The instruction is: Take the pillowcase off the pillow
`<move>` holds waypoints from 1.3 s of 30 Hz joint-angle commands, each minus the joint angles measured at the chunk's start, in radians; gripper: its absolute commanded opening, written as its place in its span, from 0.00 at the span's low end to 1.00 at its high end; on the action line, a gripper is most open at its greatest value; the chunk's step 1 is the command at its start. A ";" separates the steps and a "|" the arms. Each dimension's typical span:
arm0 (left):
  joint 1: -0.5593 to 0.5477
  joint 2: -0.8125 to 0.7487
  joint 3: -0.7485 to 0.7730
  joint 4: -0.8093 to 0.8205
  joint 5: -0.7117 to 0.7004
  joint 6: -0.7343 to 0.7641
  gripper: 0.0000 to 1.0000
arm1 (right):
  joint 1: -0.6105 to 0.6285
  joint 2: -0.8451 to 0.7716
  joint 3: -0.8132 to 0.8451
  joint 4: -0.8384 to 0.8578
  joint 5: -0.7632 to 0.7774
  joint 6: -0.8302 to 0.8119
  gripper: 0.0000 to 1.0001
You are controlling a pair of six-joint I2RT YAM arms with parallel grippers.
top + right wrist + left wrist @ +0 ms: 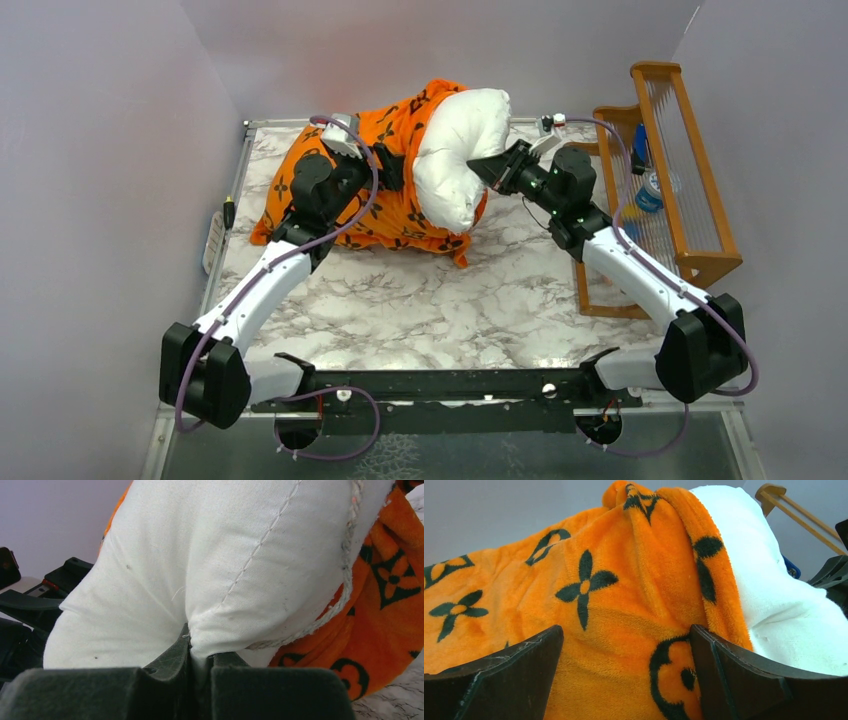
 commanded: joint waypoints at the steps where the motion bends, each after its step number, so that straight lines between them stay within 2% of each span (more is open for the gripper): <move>1: 0.016 -0.051 0.028 0.060 0.048 -0.013 0.99 | 0.010 -0.050 0.053 0.076 -0.081 -0.053 0.01; 5: 0.051 -0.076 0.071 0.060 0.081 -0.040 0.99 | 0.010 -0.038 0.052 0.086 -0.095 -0.048 0.01; 12: 0.070 -0.010 0.150 0.091 0.278 -0.091 0.99 | 0.010 -0.021 0.052 0.092 -0.101 -0.037 0.01; 20: 0.069 0.088 0.164 0.091 0.332 -0.098 0.98 | 0.010 -0.014 0.045 0.106 -0.117 -0.035 0.01; 26: 0.068 0.133 0.164 0.066 0.233 -0.072 0.98 | 0.010 -0.011 0.053 0.112 -0.133 -0.044 0.01; 33: 0.069 0.164 0.177 -0.069 0.065 0.000 0.94 | 0.010 -0.041 0.060 0.097 -0.121 -0.089 0.01; 39: 0.065 0.204 0.095 -0.065 -0.043 0.011 0.91 | 0.009 -0.100 0.069 0.097 -0.146 -0.171 0.01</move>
